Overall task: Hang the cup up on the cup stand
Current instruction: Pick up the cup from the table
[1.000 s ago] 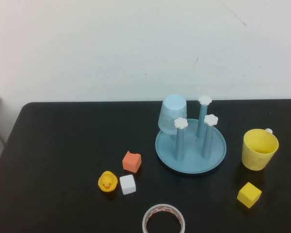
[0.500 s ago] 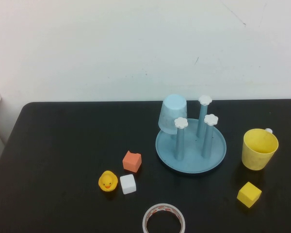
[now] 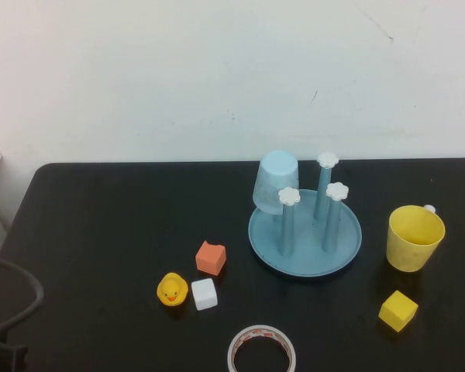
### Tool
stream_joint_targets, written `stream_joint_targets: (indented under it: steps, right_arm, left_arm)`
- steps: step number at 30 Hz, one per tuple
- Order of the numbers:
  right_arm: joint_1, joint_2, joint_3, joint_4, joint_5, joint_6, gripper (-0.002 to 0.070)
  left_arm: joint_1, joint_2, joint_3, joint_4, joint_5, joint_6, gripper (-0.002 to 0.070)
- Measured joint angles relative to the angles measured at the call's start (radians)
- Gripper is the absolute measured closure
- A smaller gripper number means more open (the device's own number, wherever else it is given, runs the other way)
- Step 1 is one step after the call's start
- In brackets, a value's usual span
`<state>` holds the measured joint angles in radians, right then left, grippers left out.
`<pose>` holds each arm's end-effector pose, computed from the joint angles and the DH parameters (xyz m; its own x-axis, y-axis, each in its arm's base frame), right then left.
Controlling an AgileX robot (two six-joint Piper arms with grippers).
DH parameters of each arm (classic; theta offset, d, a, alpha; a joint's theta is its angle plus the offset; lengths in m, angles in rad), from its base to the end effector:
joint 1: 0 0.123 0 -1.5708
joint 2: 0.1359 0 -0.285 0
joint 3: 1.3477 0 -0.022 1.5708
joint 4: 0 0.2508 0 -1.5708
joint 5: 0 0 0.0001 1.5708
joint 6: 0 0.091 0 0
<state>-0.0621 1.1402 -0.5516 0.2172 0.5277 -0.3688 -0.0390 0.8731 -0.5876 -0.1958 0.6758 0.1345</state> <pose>0.1953 -0.0022 0.2174 -0.8369 -0.1267 -0.5324 -0.1477 0.9890 -0.0032 0.1564 -0.0172 0.2676 -0.7624 0.0108 -0.6470 0.1031 0.9891 -0.1049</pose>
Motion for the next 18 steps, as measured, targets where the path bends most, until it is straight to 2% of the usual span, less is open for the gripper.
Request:
stream_joint_targets:
  steps: [2,5,12,15,18]
  right_arm:
    - [0.000,0.074,-0.050,0.017,-0.020,-0.002,0.0674]
    - [0.000,0.181,-0.136,0.031,-0.078,-0.006,0.0622]
    - [0.000,0.419,-0.358,0.112,-0.105,-0.010,0.0328]
    - [0.002,0.507,-0.456,0.173,-0.092,-0.017,0.0279]
    - [0.020,0.596,-0.534,0.219,-0.091,-0.049,0.0265]
  left_arm:
    - [0.000,0.002,0.000,-0.013,-0.010,0.006,0.0676]
    - [0.000,0.002,0.000,-0.021,-0.018,0.012,0.0676]
    - [0.000,0.002,0.000,-0.043,-0.020,0.016,0.0676]
    - [0.000,0.002,0.000,-0.043,-0.022,0.018,0.0676]
    - [0.000,0.002,0.000,-0.044,-0.026,0.020,0.0676]
